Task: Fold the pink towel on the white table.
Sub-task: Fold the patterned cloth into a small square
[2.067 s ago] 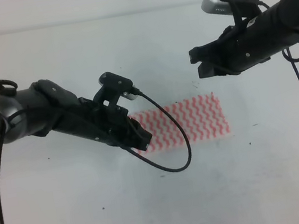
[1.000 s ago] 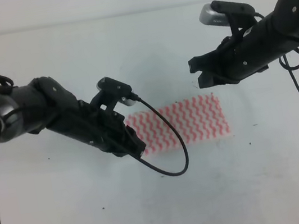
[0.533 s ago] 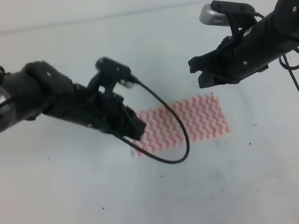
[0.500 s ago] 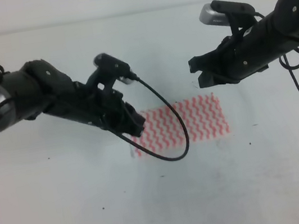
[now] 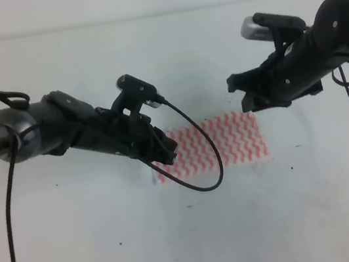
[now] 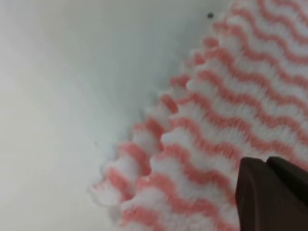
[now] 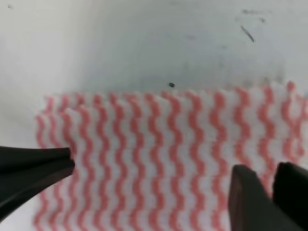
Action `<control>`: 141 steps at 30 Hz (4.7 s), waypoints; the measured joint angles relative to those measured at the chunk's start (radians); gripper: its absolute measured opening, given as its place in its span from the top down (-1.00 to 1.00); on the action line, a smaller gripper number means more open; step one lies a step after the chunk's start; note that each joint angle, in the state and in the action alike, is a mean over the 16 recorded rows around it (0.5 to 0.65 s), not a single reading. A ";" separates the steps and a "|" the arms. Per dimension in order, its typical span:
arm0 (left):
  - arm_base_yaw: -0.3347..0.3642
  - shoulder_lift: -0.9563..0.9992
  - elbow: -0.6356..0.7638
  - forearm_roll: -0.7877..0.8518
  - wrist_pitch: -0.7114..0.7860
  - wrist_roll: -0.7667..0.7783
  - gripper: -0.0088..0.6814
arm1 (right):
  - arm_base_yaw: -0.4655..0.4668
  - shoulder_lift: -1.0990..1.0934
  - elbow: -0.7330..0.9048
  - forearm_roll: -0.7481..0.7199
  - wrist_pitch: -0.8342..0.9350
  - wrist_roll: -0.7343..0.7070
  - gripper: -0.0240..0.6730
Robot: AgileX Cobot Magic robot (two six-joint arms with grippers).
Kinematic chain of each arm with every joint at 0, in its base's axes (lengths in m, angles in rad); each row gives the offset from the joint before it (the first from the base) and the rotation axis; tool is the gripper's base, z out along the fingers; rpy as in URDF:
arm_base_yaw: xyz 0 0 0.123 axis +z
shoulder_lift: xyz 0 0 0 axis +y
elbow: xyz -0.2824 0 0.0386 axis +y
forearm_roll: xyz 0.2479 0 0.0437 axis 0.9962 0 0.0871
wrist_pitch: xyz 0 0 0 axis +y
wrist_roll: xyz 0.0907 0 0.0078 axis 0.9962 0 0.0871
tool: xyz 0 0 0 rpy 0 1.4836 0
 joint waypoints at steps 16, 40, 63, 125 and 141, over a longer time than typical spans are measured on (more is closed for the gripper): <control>0.000 0.032 -0.001 -0.025 0.009 0.032 0.97 | 0.000 0.111 -0.023 -0.084 0.017 0.073 0.12; 0.000 0.032 -0.001 -0.026 0.014 0.036 0.97 | 0.000 0.165 -0.038 -0.113 0.049 0.075 0.13; 0.000 0.032 -0.001 -0.026 0.014 0.036 0.97 | -0.002 0.169 -0.048 -0.053 0.084 0.074 0.75; 0.115 -0.007 -0.002 -0.007 0.284 0.043 0.97 | 0.069 0.162 -0.141 0.168 0.090 -0.053 0.96; 0.112 0.055 -0.003 -0.073 0.234 0.089 0.97 | 0.069 0.159 -0.141 0.178 0.091 -0.059 0.97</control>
